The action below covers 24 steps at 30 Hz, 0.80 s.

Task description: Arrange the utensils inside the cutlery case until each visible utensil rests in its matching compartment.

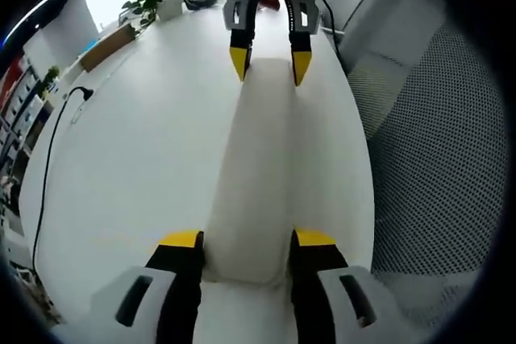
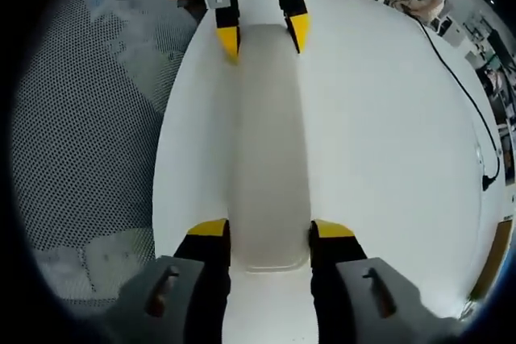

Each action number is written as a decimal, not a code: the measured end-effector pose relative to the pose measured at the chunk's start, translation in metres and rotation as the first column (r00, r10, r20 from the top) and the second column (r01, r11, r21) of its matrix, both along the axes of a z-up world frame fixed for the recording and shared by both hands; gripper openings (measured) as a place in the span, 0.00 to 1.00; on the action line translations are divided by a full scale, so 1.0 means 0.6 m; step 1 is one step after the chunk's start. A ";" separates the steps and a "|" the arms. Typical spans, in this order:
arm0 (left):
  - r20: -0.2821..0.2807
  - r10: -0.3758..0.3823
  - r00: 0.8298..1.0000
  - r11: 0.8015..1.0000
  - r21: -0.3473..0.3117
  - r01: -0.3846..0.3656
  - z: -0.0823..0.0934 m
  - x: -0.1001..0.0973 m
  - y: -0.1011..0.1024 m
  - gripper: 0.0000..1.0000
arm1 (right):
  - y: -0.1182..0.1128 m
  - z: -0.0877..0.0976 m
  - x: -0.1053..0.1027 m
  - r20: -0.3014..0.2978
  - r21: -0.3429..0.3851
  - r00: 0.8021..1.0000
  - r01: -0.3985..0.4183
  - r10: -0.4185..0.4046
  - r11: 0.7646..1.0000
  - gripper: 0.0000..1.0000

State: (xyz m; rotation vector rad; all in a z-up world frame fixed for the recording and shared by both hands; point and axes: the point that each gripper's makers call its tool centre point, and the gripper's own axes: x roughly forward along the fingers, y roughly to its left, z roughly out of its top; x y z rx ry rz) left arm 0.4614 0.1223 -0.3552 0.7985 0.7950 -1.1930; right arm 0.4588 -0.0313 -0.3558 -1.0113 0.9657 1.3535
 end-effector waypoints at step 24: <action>0.042 -0.021 0.999 1.000 0.009 0.021 0.014 -0.045 0.023 0.55 | -0.013 0.020 -0.024 0.016 -0.046 0.999 -0.029 0.030 0.998 0.48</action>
